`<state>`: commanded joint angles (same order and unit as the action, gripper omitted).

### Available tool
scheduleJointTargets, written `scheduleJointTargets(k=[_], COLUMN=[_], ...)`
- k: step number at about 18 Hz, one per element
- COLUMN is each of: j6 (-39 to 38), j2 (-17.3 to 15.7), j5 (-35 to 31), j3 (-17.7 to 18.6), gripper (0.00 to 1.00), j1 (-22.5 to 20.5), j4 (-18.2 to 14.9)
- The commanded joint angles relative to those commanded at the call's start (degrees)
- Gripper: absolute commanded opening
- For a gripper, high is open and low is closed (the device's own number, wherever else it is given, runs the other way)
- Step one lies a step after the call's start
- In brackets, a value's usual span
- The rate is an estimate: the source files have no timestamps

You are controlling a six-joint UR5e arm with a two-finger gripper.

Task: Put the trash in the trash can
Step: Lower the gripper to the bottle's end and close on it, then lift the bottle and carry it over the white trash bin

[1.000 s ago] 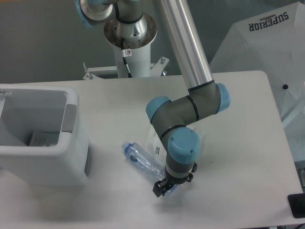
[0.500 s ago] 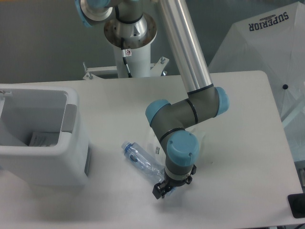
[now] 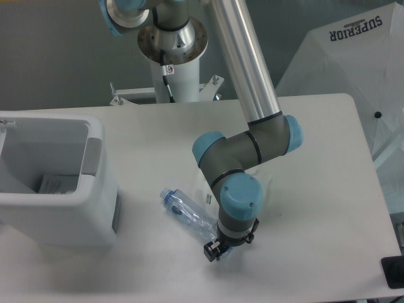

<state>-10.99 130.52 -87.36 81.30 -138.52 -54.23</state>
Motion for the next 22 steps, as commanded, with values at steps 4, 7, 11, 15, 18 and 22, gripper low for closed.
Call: scheduleJointTargets(k=[4,7,11,15,18,22], j6=[-0.18,-0.18,-0.35,-0.35,-0.35,-0.35], j2=[-0.09,-0.18,-0.26,-0.61,-1.76,-6.49], j5=[0.17,0.26,0.09,0.26,0.26,0.0], j3=[0.09,0.09,0.09,0.09,0.09,-0.26], gripper=[0.72,0.72,0.67,0.67,0.67,0.67], j1=[0.0,0.0,0.61,0.7,0.79,0.7], j4=[0.0,0.0,-0.09,-0.09,-0.09,-0.09])
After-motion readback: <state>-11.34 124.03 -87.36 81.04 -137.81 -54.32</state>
